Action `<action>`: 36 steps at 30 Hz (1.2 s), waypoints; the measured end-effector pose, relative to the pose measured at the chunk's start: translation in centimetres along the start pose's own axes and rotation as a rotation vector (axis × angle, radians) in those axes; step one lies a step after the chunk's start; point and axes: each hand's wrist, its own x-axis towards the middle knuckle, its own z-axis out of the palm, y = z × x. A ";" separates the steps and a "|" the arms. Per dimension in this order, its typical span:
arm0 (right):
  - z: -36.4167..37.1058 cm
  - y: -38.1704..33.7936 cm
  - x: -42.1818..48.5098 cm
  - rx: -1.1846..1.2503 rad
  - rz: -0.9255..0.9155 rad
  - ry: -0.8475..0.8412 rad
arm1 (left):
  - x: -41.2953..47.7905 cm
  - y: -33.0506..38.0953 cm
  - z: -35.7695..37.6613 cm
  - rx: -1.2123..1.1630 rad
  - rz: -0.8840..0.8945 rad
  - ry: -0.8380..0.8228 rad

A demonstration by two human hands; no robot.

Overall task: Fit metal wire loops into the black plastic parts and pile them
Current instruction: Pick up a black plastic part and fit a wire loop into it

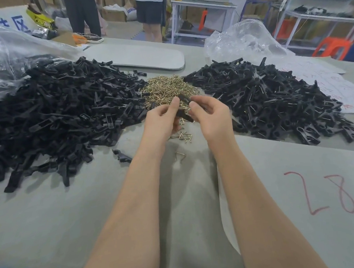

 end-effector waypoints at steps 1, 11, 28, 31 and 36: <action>0.2 0.1 -0.1 -0.051 -0.021 -0.006 | 0.0 0.1 0.0 -0.067 -0.020 -0.019; 0.0 0.9 0.1 -0.116 -0.022 -0.081 | 0.0 -0.3 -0.1 0.235 0.114 -0.026; 0.0 0.3 0.0 -0.116 0.028 -0.089 | 0.4 -0.2 -0.3 0.244 0.178 -0.014; -0.2 0.5 0.1 -0.042 0.033 -0.067 | 0.1 -0.2 0.1 0.283 0.206 -0.096; -1.0 0.3 0.8 0.024 0.020 0.075 | 0.1 -0.2 0.1 0.131 0.076 -0.050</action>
